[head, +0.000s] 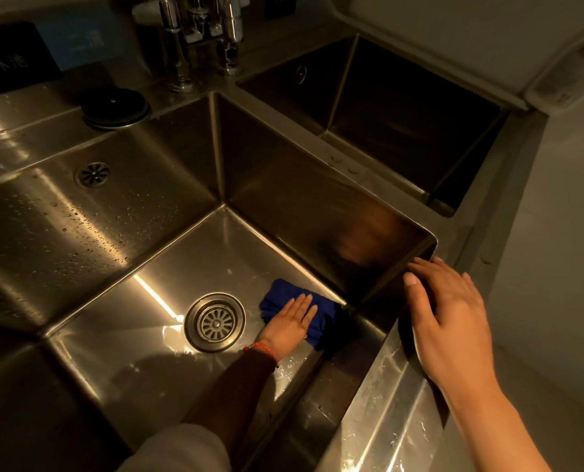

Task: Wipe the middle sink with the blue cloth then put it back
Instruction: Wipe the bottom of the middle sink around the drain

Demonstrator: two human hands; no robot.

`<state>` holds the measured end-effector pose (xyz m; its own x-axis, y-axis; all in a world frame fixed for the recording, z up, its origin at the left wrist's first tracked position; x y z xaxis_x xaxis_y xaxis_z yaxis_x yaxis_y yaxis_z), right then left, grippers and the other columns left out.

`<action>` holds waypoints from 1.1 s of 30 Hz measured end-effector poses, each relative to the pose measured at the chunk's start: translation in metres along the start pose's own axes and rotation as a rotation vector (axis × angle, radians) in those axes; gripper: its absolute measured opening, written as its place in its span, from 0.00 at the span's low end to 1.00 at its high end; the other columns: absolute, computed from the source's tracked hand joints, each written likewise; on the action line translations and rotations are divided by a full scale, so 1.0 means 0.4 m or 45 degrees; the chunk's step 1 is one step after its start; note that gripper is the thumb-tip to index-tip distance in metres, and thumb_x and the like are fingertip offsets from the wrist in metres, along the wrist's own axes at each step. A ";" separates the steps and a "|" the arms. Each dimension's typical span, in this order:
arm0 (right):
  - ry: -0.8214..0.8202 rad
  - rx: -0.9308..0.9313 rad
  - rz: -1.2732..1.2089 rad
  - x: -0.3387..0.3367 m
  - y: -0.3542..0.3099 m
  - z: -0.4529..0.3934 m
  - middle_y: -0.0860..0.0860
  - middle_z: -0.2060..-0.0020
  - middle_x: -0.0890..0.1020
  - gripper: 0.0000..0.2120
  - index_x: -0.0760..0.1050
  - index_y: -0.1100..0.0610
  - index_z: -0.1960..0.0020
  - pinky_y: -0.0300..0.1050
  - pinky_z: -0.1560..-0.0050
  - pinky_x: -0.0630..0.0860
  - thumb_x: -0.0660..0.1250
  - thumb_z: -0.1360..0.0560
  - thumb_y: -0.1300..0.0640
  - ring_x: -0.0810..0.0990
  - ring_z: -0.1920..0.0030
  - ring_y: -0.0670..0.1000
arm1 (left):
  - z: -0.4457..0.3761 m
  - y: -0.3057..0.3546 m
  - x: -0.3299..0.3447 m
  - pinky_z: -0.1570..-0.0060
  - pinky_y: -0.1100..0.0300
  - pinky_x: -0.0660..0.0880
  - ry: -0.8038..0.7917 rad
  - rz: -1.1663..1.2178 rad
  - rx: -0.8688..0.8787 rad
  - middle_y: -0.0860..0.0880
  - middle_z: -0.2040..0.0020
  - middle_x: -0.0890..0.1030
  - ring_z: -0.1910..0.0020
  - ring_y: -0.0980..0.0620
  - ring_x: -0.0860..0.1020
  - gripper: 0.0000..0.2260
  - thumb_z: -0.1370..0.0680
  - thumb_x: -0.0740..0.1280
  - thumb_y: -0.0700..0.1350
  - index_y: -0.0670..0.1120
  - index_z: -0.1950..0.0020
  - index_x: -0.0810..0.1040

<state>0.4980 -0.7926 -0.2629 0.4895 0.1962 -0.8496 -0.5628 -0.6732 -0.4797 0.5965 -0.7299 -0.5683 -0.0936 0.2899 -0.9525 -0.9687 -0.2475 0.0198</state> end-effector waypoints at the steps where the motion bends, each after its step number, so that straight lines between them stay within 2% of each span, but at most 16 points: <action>1: -0.001 -0.001 0.004 0.000 0.000 0.000 0.53 0.41 0.78 0.20 0.75 0.56 0.40 0.52 0.29 0.55 0.53 0.24 0.48 0.68 0.33 0.51 | 0.001 -0.002 0.001 0.23 0.51 0.42 -0.004 0.008 0.000 0.38 0.22 0.41 0.22 0.42 0.42 0.26 0.17 0.50 0.37 0.39 0.22 0.41; 8: -0.008 0.000 0.002 0.001 0.000 0.001 0.54 0.41 0.78 0.21 0.75 0.56 0.40 0.52 0.30 0.54 0.53 0.24 0.48 0.68 0.33 0.51 | 0.033 -0.020 0.025 0.24 0.52 0.42 -0.068 0.033 0.018 0.40 0.21 0.42 0.22 0.43 0.42 0.26 0.16 0.51 0.40 0.40 0.22 0.42; 13: -0.001 0.005 0.021 0.002 0.001 0.002 0.54 0.41 0.78 0.15 0.75 0.57 0.40 0.51 0.29 0.54 0.58 0.22 0.53 0.68 0.33 0.52 | 0.057 -0.030 0.046 0.24 0.52 0.40 -0.114 0.060 -0.001 0.40 0.21 0.41 0.22 0.43 0.41 0.26 0.16 0.50 0.40 0.41 0.22 0.41; 21: -0.026 0.007 0.043 0.002 -0.002 0.001 0.54 0.40 0.77 0.15 0.75 0.57 0.39 0.50 0.29 0.53 0.57 0.22 0.53 0.67 0.33 0.52 | 0.102 -0.035 0.057 0.24 0.53 0.40 -0.166 0.053 -0.015 0.42 0.21 0.40 0.22 0.44 0.41 0.26 0.15 0.49 0.47 0.42 0.21 0.41; 33: -0.032 0.003 0.067 0.002 -0.002 0.004 0.54 0.39 0.77 0.15 0.75 0.57 0.39 0.51 0.29 0.54 0.57 0.22 0.53 0.67 0.32 0.52 | 0.170 -0.036 0.082 0.24 0.53 0.38 -0.174 0.022 0.024 0.42 0.22 0.39 0.22 0.43 0.40 0.25 0.15 0.48 0.48 0.43 0.22 0.40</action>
<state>0.4979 -0.7908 -0.2634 0.4424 0.1782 -0.8789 -0.5888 -0.6815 -0.4345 0.5917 -0.6542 -0.5794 -0.1397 0.4091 -0.9017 -0.9706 -0.2369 0.0429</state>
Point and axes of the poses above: each hand's wrist, its own z-axis away from the middle knuckle, its own x-axis out of the palm, y = z × x, the point moved 10 cm from there along -z, towards the middle knuckle
